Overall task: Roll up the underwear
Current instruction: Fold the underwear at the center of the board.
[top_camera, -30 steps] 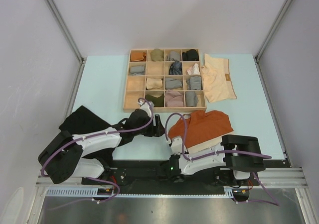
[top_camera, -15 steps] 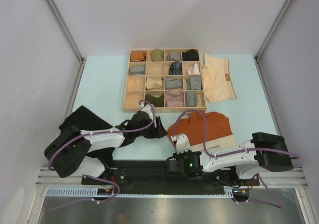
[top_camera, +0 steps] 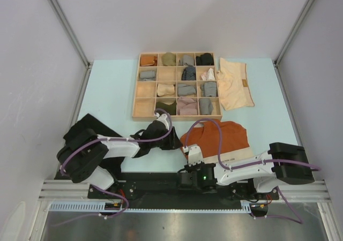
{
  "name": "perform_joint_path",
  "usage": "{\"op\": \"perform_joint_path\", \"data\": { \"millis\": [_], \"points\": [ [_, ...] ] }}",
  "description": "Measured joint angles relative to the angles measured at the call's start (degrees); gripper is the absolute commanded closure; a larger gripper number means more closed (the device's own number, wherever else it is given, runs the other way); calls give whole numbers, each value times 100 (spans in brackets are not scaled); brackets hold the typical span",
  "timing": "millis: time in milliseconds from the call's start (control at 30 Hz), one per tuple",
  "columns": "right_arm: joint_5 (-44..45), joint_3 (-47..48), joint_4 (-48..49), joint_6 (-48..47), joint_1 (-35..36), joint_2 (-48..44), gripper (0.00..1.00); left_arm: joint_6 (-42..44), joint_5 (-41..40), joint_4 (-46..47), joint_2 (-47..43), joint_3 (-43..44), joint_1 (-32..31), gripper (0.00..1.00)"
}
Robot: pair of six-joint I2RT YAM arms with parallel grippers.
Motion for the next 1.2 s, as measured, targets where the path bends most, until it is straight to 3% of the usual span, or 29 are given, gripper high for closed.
{"op": "perform_joint_path", "data": {
  "millis": [233,467,567,833,1200],
  "points": [
    [0,-20,4,4,0,-13,100,-101,-114,127,284,181,-109,62],
    [-2,-74,66,22,0,-74,100,-136,-372,160,470,271,-157,85],
    [-2,-87,90,22,0,-81,100,-181,-466,243,590,319,-184,100],
    [-4,-186,162,39,0,-157,100,-249,-702,396,592,278,-243,100],
    [-92,-330,627,-225,-44,-398,100,-249,-1331,-654,-970,-431,-247,100]
  ]
}}
